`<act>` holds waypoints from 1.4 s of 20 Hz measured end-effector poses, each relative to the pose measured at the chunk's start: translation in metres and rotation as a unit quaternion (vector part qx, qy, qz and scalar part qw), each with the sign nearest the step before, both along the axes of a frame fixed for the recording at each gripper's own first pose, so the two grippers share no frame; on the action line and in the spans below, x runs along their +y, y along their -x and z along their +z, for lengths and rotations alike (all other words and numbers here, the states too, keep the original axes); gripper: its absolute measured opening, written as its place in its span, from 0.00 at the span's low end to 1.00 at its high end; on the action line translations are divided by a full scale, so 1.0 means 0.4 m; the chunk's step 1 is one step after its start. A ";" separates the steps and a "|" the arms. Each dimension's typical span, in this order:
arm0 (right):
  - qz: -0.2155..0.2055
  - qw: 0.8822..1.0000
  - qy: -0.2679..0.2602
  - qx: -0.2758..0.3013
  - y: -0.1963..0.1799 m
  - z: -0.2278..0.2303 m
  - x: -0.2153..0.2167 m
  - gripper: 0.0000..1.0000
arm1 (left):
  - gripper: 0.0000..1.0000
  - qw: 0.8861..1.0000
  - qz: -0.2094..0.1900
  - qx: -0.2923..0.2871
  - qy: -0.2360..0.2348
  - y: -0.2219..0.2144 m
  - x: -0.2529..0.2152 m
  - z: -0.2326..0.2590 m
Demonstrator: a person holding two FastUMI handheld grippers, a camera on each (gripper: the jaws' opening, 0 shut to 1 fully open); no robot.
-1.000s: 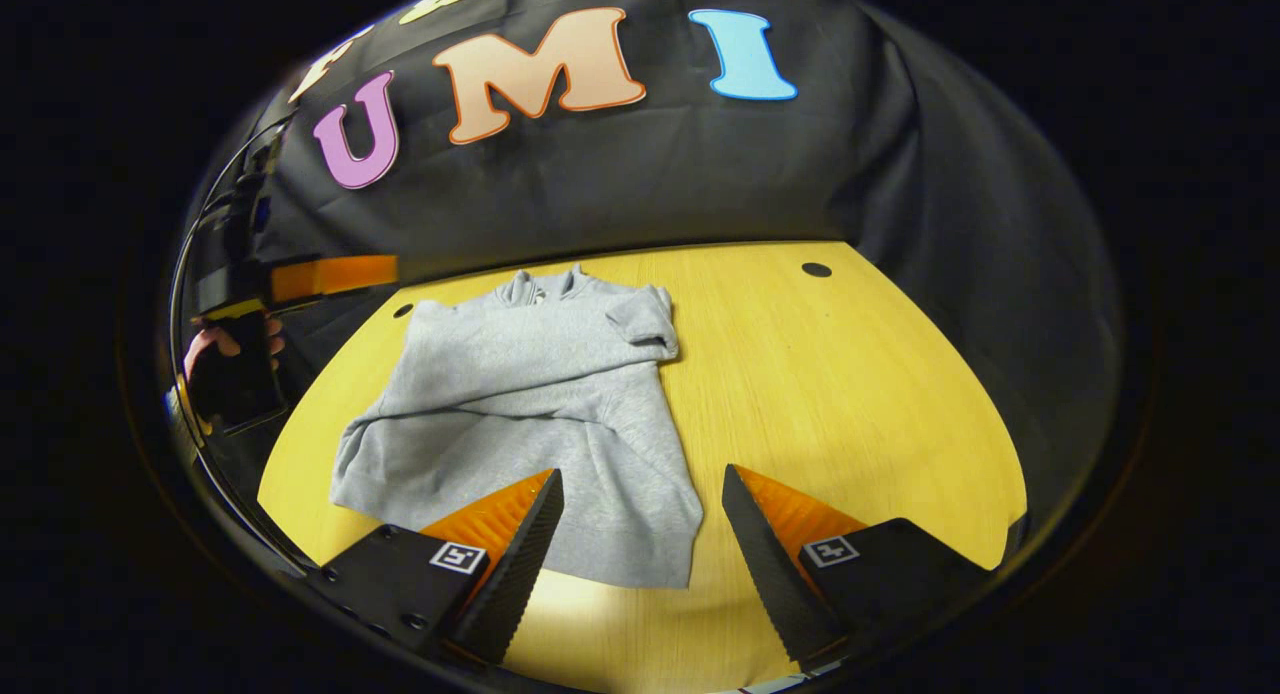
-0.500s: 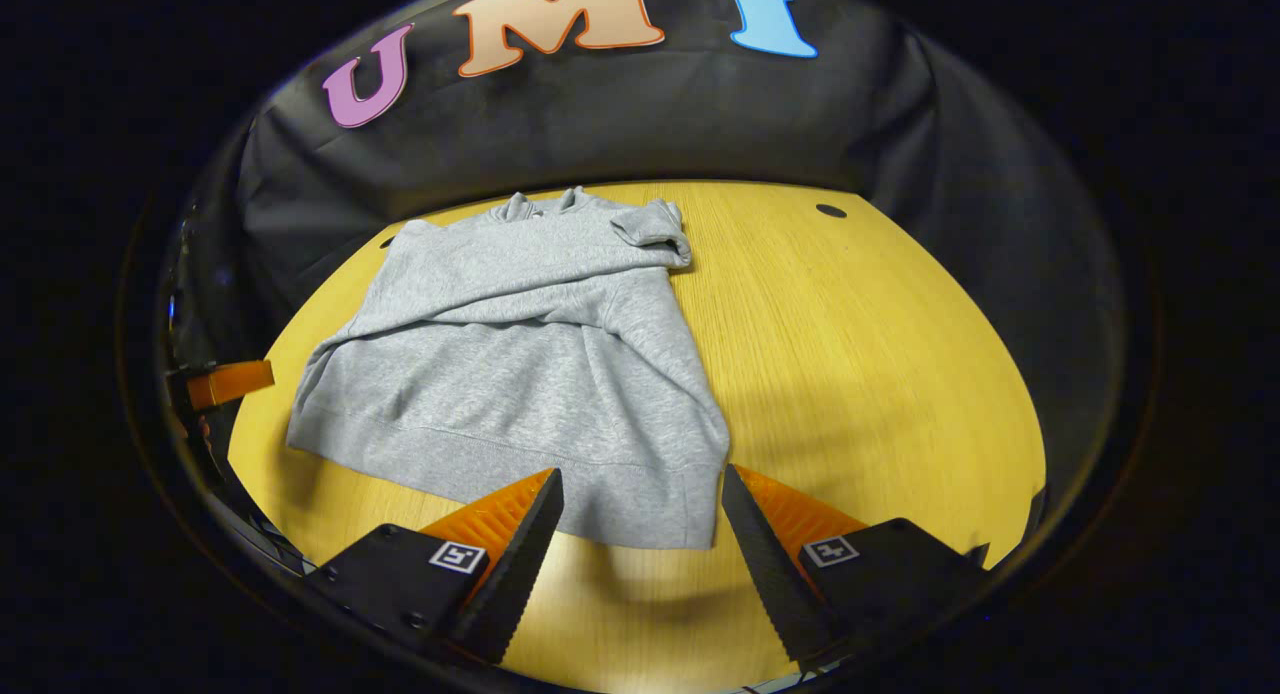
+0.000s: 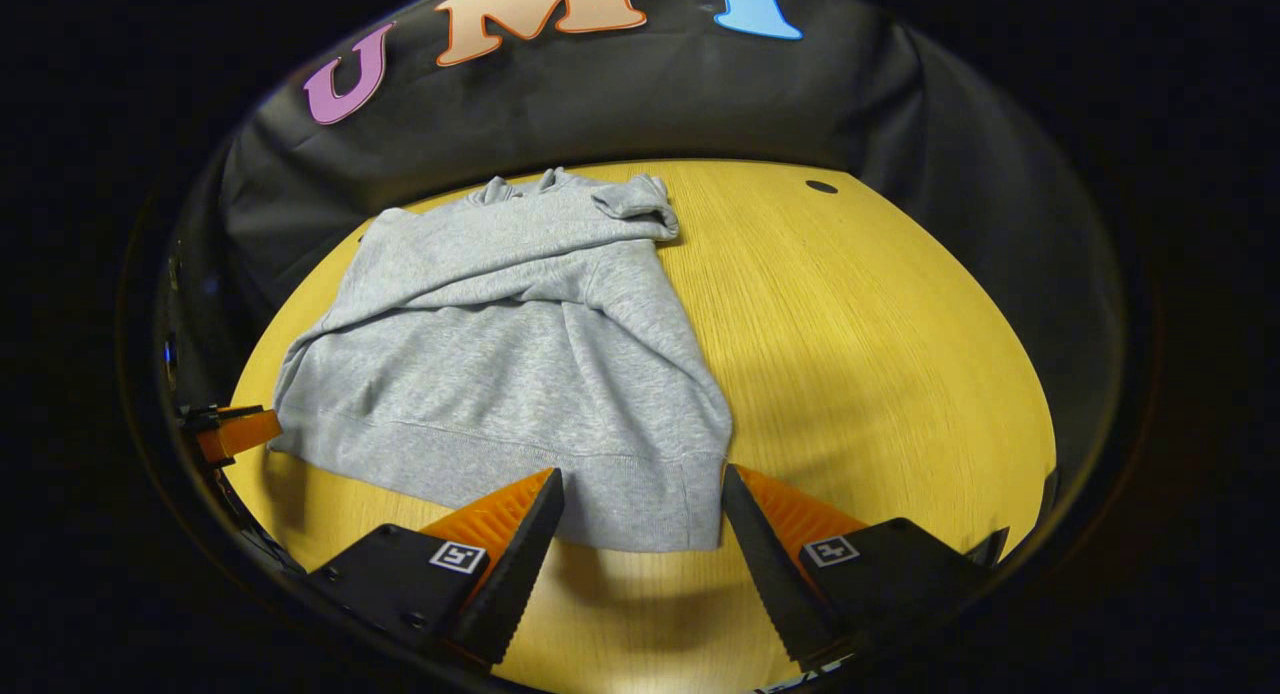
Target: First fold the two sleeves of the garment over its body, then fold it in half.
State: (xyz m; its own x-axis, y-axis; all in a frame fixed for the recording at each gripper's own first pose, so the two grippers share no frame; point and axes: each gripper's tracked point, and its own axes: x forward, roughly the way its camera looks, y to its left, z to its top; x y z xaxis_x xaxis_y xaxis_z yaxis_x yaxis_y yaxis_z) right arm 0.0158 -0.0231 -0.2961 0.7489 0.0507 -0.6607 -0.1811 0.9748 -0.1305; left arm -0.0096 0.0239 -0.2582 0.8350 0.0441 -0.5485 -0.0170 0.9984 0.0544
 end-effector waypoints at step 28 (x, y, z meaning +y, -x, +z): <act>0.014 0.998 -0.059 0.032 0.012 0.001 0.073 0.06 | 0.00 0.999 0.009 0.032 0.038 -0.041 -0.059 -0.029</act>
State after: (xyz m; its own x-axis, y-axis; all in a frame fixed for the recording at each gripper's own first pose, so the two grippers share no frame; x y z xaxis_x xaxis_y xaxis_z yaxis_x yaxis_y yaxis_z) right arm 0.0111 0.0061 -0.2958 0.7028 0.1519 -0.6949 -0.2127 0.9771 -0.0016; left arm 0.0066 0.0003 -0.2699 0.7975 0.0149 -0.6031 -0.0335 0.9992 -0.0195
